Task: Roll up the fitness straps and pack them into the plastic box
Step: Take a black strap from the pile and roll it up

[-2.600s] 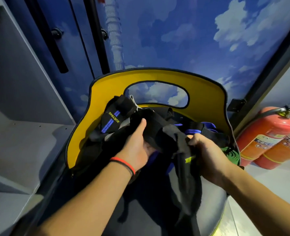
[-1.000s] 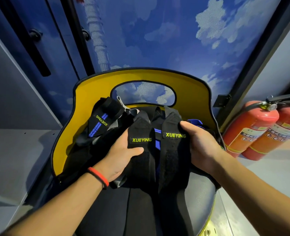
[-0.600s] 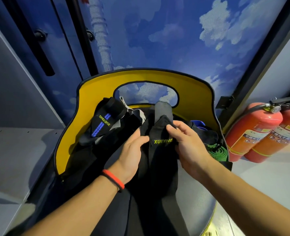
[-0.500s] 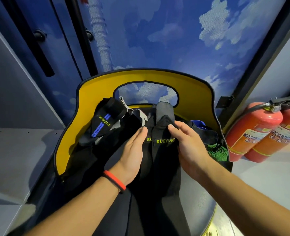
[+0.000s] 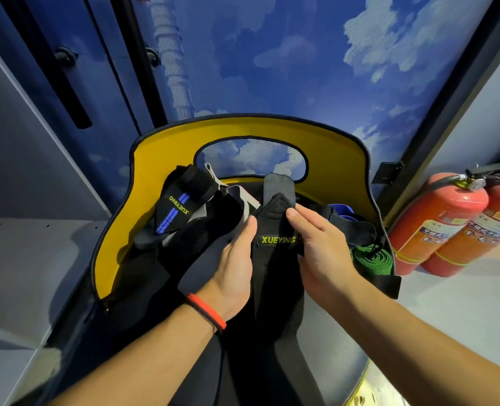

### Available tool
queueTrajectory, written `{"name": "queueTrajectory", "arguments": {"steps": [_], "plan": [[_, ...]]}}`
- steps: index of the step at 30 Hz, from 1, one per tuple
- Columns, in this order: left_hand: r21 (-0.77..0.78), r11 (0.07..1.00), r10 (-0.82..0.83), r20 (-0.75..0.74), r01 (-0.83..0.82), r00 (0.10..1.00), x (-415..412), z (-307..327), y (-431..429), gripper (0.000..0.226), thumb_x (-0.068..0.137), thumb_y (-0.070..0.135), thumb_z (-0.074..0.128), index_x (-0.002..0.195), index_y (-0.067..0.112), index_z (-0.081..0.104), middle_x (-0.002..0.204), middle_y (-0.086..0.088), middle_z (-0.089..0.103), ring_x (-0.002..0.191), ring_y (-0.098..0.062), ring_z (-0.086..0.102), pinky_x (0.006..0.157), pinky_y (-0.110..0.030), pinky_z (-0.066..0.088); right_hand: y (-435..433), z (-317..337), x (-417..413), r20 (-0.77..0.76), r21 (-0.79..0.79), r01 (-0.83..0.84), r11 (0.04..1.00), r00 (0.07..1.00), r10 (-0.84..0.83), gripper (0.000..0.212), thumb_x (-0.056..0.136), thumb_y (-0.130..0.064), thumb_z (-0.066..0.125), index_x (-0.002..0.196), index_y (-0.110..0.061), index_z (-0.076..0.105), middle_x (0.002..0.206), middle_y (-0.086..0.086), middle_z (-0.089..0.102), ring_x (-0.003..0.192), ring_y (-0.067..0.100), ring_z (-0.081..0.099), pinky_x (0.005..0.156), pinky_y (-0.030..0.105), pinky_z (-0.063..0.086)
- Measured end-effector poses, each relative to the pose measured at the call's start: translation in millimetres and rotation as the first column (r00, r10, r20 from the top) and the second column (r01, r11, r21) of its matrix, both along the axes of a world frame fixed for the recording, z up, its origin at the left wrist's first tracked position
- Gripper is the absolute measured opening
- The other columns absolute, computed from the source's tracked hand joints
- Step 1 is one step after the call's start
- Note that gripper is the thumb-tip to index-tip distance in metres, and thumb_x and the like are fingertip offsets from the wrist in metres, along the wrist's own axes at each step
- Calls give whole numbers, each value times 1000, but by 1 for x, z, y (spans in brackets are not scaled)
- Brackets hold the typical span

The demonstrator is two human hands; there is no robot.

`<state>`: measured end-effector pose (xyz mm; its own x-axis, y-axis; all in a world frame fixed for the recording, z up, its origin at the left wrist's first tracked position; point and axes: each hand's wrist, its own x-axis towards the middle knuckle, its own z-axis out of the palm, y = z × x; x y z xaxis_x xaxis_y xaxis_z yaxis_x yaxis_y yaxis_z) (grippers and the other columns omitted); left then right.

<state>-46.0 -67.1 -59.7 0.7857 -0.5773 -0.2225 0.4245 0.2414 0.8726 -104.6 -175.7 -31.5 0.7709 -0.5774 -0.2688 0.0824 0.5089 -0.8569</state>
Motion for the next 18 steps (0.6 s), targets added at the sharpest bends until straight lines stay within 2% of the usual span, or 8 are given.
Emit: {"name": "queueTrajectory", "arguments": {"steps": [2,4,6,8,10,12,15,18], "plan": [[-15,999,-43,3,43,999,-4,0,-1,48,101,41,48,135,11,62,132,-8,68,128,-20,61,112,-40,42,0,-2,1,0,-18,28,999,1000,-28,29,94,-9,68,123,-11,72,116,12,75,113,28,71,105,49,52],[111,992,-75,140,59,987,-5,2,-3,35,105,32,48,136,19,59,131,5,68,127,-7,59,107,-26,44,-1,-5,3,-29,-74,79,994,996,-81,29,88,-19,77,116,-24,72,118,16,72,111,32,70,103,52,52],[268,962,-133,310,48,941,-7,3,-5,43,106,29,49,148,19,47,142,11,57,134,-1,48,113,-23,37,-4,-8,5,-77,-150,117,982,989,-130,27,81,-29,82,104,-28,67,114,18,67,103,34,68,97,52,53],[355,932,-132,504,-66,853,-7,3,-7,47,104,34,46,147,13,47,136,7,53,131,-5,46,112,-24,33,-7,-10,5,-122,-310,90,946,983,-134,24,86,-26,80,98,-21,61,97,12,65,86,23,63,85,45,52],[397,895,-102,625,-202,774,-8,6,-8,39,106,28,42,139,11,54,115,4,51,116,-10,51,97,-17,37,-10,-5,3,-173,-548,15,836,976,-131,16,87,-20,79,89,-15,64,83,10,65,71,12,57,72,33,49],[430,882,-145,633,-191,760,-6,10,-8,44,104,24,46,146,15,48,123,1,48,121,-10,52,97,-14,38,-10,2,0,-174,-607,-56,793,983,-63,14,90,-23,75,81,-13,71,82,13,69,69,12,58,73,37,52],[479,878,-308,584,-13,751,-4,15,-1,81,85,18,58,159,29,26,139,9,38,131,0,44,106,-19,38,-10,10,-6,-109,-504,-112,857,992,65,27,91,-37,74,84,-11,75,88,17,73,82,32,69,83,50,56],[533,845,-403,597,33,694,-3,19,4,89,86,10,59,160,36,17,144,12,34,129,8,38,109,-21,34,-12,14,-10,-97,-579,-105,808,994,59,16,90,-26,76,90,-10,75,82,0,78,79,12,74,76,26,57]]}}
